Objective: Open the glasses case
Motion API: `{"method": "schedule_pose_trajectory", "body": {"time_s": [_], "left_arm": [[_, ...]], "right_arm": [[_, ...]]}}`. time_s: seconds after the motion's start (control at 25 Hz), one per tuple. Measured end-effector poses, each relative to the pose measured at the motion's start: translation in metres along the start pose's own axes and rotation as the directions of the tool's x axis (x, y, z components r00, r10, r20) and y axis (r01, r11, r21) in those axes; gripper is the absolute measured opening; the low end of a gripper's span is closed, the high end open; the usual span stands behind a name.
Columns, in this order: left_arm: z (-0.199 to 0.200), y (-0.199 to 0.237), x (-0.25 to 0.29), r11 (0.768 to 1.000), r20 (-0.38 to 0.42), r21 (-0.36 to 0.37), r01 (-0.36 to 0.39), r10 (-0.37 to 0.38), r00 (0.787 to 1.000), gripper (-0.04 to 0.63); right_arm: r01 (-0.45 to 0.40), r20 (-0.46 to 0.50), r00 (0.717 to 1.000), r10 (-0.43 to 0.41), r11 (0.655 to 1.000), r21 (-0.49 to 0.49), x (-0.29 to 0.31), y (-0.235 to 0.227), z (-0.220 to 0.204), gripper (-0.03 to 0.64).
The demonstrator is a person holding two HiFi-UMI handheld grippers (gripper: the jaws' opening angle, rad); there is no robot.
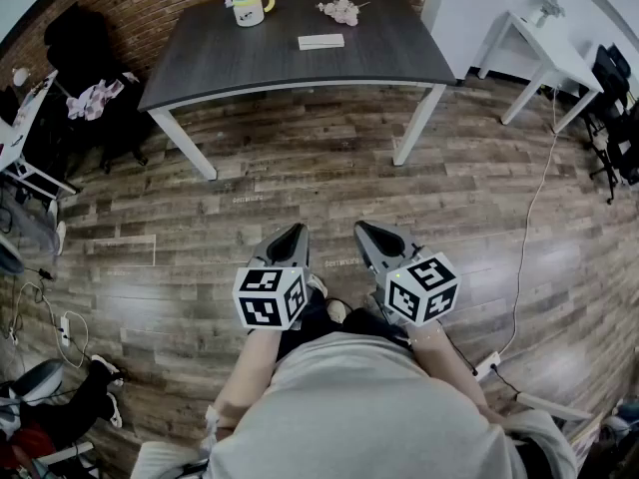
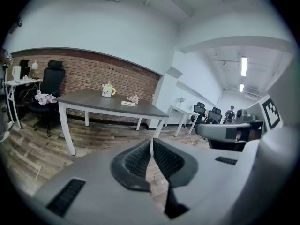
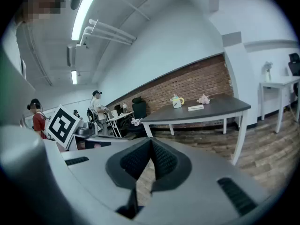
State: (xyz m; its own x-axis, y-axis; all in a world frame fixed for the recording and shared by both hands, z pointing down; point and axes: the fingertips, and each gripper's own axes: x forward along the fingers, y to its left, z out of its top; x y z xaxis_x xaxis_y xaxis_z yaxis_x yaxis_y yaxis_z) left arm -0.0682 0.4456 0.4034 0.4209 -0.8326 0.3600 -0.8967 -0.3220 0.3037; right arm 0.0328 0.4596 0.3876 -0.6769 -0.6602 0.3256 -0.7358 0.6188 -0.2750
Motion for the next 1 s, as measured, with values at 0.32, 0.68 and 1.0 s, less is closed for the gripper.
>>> {"method": "schedule_pose_trajectory", "body": {"time_s": [0.32,0.68,1.0], "left_arm": [[-0.004,-0.010,0.005,0.999,-0.017,0.029,0.020,-0.020,1.000,0.035],[0.013,-0.013,0.001,0.999,0.110,-0.030,0.018,-0.015,0.994,0.037],[0.020,-0.030,0.010,0.982,0.072,0.186,0.044,-0.058,0.996,0.040]], "right_arm": [[-0.012,-0.009,1.000,0.012,1.000,-0.014,0.000,-0.001,0.000,0.006],[-0.082,0.027,0.996,0.082,0.997,0.003,-0.006,0.005,0.000,0.008],[-0.090,-0.003,0.996,0.090,0.996,0.025,-0.009,-0.005,-0.006,0.008]]}}
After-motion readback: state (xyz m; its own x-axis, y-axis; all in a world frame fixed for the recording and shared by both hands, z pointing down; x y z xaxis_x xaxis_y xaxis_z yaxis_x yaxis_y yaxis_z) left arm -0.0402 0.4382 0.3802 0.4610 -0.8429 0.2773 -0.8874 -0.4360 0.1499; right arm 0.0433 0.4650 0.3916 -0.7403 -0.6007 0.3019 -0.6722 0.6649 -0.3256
